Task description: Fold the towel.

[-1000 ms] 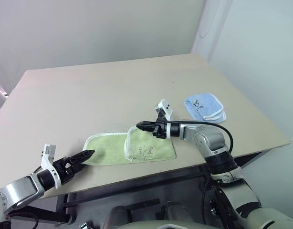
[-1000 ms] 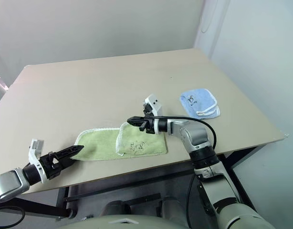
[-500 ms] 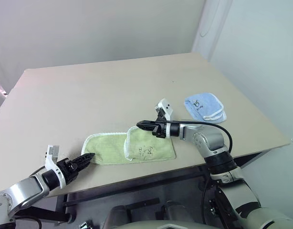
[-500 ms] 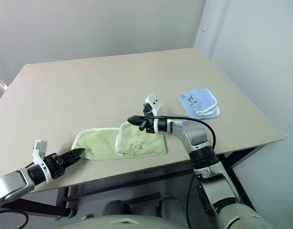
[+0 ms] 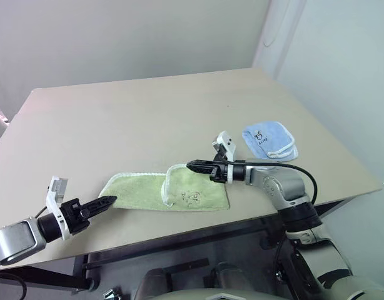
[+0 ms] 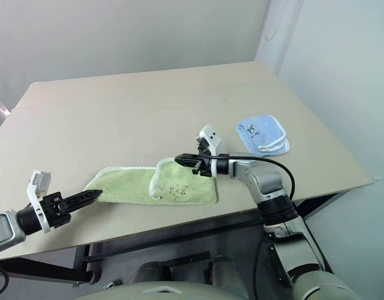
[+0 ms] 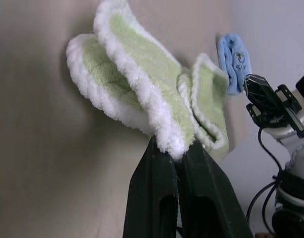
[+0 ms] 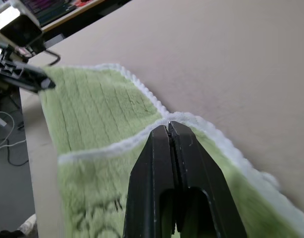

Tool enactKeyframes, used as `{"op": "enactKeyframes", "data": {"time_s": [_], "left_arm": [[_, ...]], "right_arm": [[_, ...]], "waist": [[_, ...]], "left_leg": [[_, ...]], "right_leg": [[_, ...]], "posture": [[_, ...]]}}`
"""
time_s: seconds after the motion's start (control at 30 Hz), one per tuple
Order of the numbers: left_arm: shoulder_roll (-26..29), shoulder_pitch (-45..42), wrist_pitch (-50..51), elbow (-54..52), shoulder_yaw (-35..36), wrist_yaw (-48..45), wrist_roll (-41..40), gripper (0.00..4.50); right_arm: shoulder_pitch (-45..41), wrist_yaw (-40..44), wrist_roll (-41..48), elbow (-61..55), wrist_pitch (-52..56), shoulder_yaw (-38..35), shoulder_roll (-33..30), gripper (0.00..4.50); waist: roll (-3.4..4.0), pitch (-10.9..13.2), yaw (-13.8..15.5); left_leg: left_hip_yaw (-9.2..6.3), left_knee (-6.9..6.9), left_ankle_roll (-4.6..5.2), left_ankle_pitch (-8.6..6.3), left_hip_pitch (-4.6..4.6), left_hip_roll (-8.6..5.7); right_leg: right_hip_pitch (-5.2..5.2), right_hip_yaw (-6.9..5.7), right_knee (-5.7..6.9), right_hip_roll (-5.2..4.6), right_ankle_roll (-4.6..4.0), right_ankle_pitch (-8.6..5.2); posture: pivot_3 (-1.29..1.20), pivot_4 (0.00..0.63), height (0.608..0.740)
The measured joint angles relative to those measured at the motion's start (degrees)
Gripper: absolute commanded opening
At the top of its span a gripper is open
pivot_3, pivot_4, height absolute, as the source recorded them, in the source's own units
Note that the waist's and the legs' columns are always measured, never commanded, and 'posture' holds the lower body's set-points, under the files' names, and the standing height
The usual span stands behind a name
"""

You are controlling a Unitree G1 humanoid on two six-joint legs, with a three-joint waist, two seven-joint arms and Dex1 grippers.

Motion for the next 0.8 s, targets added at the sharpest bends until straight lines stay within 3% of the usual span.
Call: {"op": "enactKeyframes", "data": {"time_s": [0.17, 0.33, 0.57, 0.8], "left_arm": [[4.11, -9.93, -0.20, 1.36, -3.66, -6.80, 7.50, 0.05], [4.15, -18.21, 0.35, 1.36, -9.61, -12.89, 12.88, 0.05], [6.05, -31.07, 0.32, -1.29, -25.89, -29.61, 26.08, 0.05], [0.21, -42.86, -5.34, 2.60, -39.30, -43.18, 39.48, 0.05]], "right_arm": [[1.50, 1.44, 1.90, -1.67, 0.49, -3.07, -3.89, 0.00], [4.20, 1.79, 2.51, -2.92, 1.60, -4.66, -7.43, 0.00], [12.62, 2.19, 3.77, -10.38, 2.80, -7.37, -13.52, 0.00], [18.61, -1.74, 4.75, -13.74, 3.76, -13.26, -15.62, 0.00]], "waist": [[0.00, 0.01, 0.09], [-0.02, 0.01, 0.00], [-0.04, 0.04, 0.11], [-0.07, 0.06, 0.27]], "left_leg": [[-0.06, 0.04, -0.01, 0.02, -0.04, -0.05], [-0.07, -0.02, 0.00, 0.02, -0.07, -0.06], [-0.14, 0.06, 0.01, 0.03, -0.08, -0.15], [-0.19, 0.13, 0.03, 0.04, -0.04, -0.16]], "right_leg": [[0.07, -0.11, -0.02, -0.02, 0.01, 0.00], [0.06, -0.10, -0.05, -0.01, 0.14, -0.04], [0.14, -0.11, -0.04, -0.01, 0.23, -0.08], [0.26, -0.10, -0.05, 0.00, 0.30, -0.07]], "posture": [[0.00, 0.000, 0.740], [0.00, 0.000, 0.740], [0.00, 0.000, 0.740], [0.00, 0.000, 0.740]]}}
